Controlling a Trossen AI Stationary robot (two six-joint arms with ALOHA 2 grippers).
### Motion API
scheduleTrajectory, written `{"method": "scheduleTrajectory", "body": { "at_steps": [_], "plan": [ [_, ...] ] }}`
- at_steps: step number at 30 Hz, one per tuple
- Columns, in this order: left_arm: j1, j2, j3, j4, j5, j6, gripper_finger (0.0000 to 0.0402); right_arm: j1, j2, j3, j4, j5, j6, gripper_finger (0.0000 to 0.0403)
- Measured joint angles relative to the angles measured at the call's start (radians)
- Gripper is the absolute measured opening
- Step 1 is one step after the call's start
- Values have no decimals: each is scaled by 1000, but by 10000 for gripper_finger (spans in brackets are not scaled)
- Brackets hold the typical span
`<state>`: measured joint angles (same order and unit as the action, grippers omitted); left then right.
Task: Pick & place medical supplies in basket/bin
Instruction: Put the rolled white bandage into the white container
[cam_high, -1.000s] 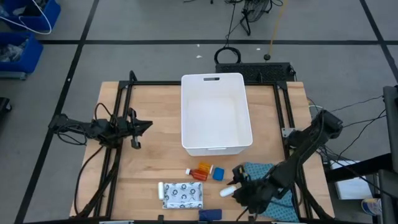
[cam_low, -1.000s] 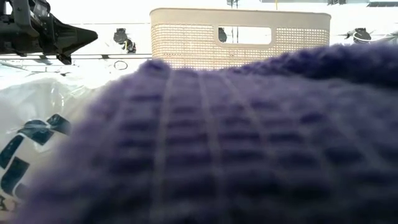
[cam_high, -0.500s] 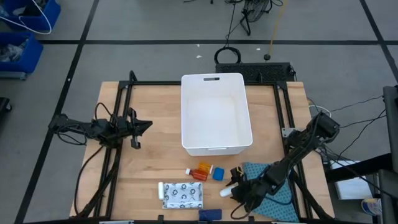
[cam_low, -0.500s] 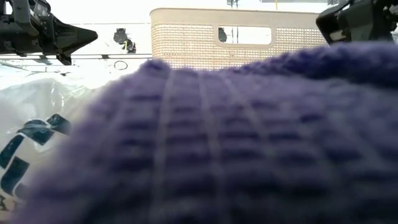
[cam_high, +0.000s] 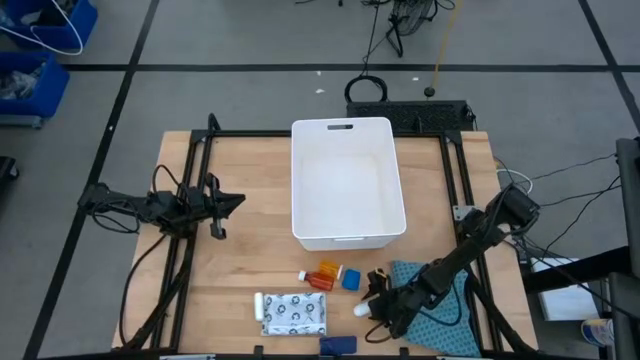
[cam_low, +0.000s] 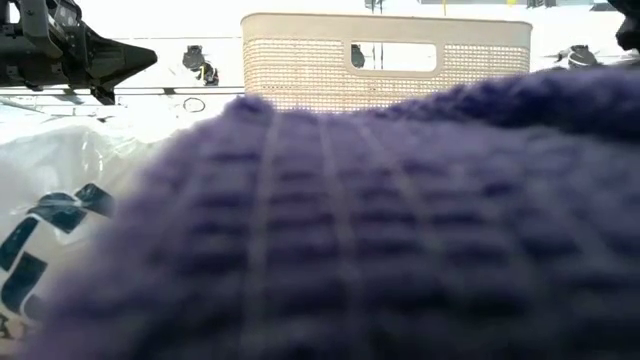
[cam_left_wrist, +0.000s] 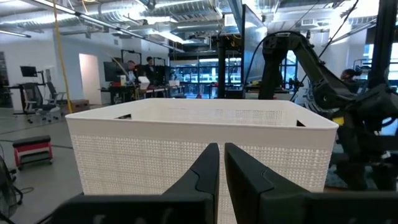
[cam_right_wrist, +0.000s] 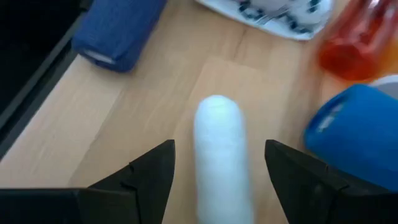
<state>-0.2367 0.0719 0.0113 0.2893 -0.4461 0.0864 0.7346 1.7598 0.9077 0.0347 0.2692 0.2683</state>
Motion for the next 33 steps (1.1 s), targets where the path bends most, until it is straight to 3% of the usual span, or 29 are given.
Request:
{"method": "scheduleTrajectory", "body": {
  "at_steps": [10, 24, 33],
  "plan": [
    [0, 0, 0, 0, 0, -10, 31, -40, 31, -1, 4, -117, 27, 226],
    [0, 0, 0, 0, 0, -14, 31, -53, -14, -1, 58, -116, -19, 60],
    [0, 0, 0, 0, -1, -17, 31, -55, -256, 2, 60, -105, -88, 71]
  ]
}}
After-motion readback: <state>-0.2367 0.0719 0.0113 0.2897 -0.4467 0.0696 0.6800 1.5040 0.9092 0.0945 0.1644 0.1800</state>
